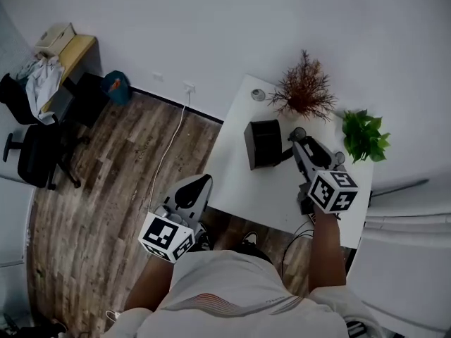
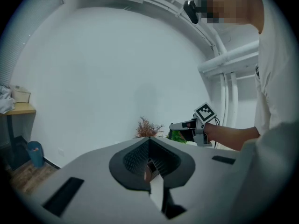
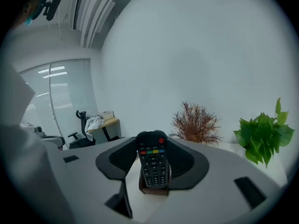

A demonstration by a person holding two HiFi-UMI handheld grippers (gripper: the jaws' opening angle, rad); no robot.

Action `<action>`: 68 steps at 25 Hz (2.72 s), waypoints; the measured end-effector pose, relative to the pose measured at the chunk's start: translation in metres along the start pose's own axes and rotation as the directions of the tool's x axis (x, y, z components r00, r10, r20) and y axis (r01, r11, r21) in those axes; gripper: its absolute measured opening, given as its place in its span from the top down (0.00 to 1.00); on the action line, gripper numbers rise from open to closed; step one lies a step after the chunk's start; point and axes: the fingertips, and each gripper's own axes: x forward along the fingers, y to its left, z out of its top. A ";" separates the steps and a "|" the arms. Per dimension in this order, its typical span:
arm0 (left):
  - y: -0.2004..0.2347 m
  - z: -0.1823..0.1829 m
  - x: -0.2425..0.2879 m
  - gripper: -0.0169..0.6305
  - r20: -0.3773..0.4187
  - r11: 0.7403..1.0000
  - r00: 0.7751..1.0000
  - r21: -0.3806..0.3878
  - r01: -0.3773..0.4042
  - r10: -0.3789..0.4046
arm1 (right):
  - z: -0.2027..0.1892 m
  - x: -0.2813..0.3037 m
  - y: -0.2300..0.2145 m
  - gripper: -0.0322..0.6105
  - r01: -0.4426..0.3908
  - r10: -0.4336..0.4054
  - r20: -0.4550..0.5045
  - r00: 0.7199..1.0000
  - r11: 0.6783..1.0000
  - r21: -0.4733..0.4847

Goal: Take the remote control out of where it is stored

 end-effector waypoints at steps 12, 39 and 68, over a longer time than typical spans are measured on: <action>-0.056 -0.012 0.044 0.96 -0.037 0.989 0.988 0.011 0.148 -0.147 | -0.181 -0.063 -0.027 0.63 -0.067 -0.023 -0.638 0.770 0.991 -0.116; -0.031 -0.014 0.021 0.96 -0.010 1.000 1.000 -0.008 0.001 -0.002 | -0.302 -0.019 -0.036 0.64 -0.264 -0.110 -0.929 0.354 0.941 -0.212; -0.096 -0.006 0.039 0.96 -0.027 0.993 0.994 0.050 0.108 -0.107 | -0.100 -0.070 -0.027 0.93 -0.027 0.021 -0.060 0.998 0.994 -0.103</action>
